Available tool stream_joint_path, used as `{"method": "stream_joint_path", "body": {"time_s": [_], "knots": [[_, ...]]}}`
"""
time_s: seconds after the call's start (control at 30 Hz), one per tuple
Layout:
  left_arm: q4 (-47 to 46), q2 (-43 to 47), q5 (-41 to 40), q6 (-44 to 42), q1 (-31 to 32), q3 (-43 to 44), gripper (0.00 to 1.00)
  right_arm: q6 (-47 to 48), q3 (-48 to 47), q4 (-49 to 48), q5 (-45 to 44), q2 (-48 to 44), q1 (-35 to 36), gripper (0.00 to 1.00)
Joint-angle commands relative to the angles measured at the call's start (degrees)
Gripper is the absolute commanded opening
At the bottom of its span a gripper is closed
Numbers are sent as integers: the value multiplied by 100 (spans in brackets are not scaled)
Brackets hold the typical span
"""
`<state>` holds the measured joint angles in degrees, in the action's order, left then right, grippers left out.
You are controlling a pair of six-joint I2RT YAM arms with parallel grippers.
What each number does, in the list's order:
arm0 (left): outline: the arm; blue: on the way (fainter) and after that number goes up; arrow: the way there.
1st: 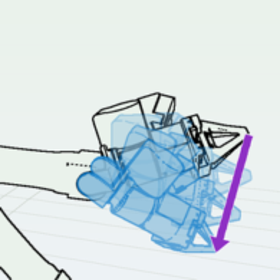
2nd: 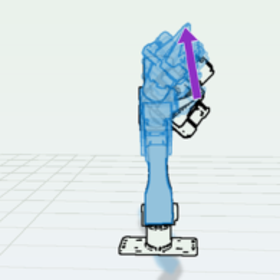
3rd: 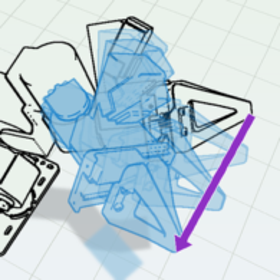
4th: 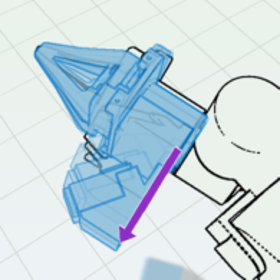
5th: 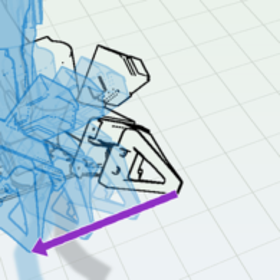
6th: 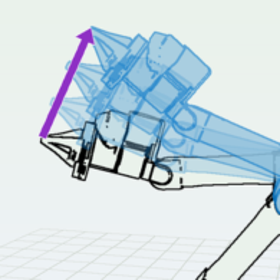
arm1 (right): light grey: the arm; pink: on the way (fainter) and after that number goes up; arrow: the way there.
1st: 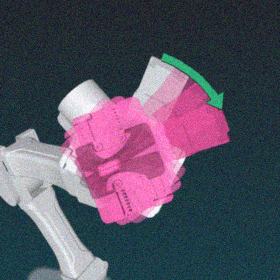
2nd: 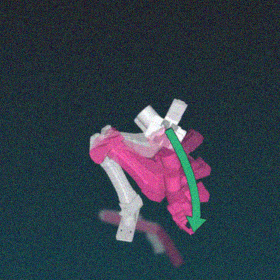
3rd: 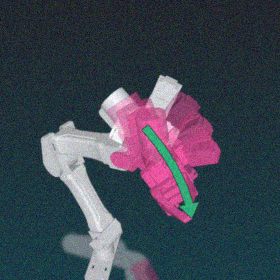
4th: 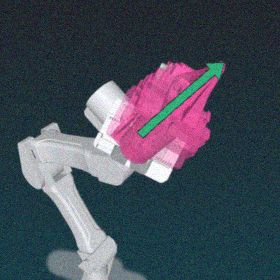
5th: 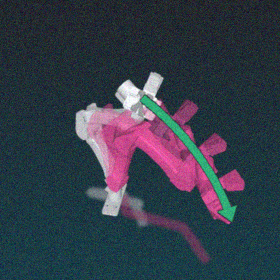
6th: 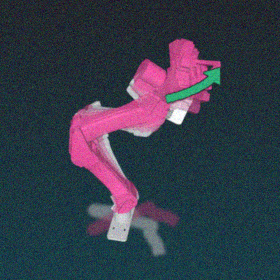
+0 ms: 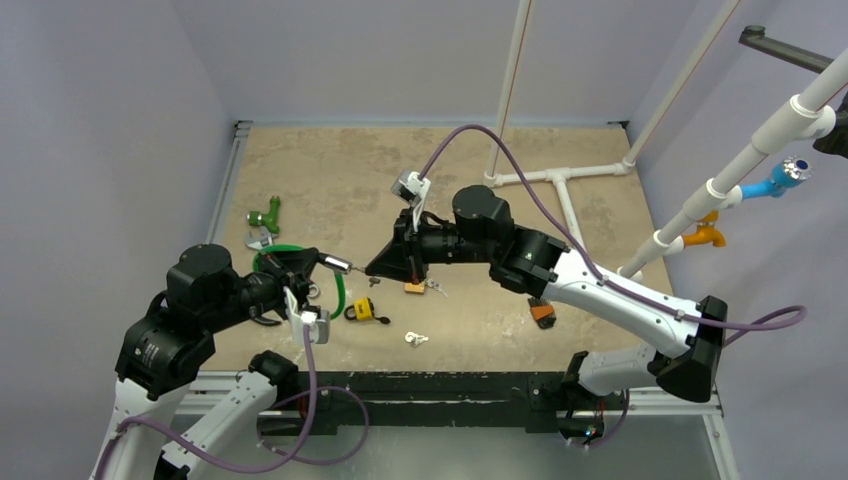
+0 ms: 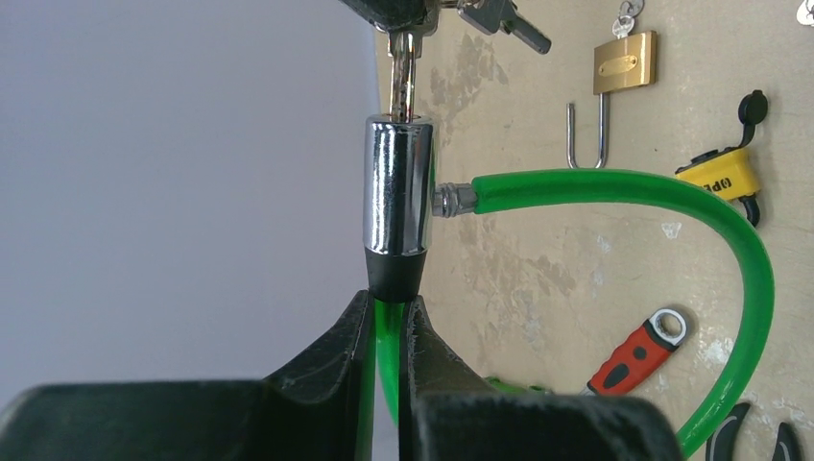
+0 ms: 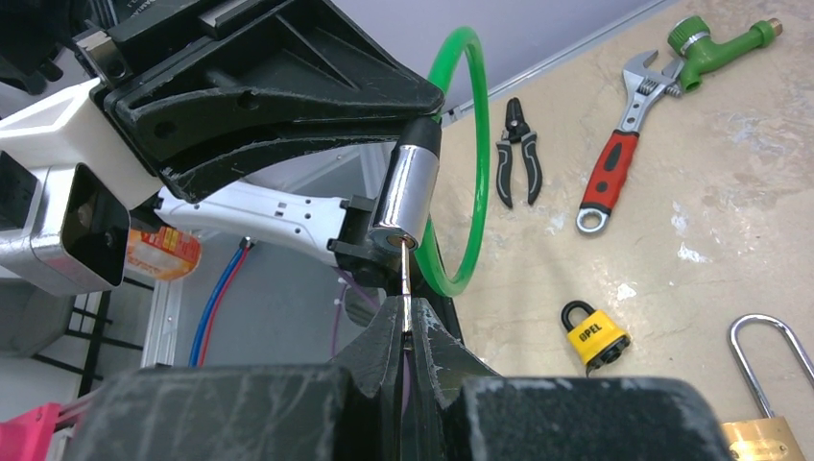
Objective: Unlock with the key
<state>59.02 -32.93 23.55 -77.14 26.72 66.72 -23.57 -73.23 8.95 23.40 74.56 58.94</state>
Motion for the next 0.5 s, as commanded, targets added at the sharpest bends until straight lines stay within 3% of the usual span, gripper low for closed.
{"method": "stream_joint_path", "body": {"time_s": [0.0, 0.33, 0.47], "knots": [[-502, 52, 510, 82, 24, 171, 0, 124, -370, -350, -534, 282, 196, 0], [-515, -10, 445, 331, 26, 279, 0, 123, -492, -312, -1864, 486, 681, 0], [-266, -11, 350, 35, 87, 227, 0, 2, -491, -347, -1990, 420, 707, 0]]}}
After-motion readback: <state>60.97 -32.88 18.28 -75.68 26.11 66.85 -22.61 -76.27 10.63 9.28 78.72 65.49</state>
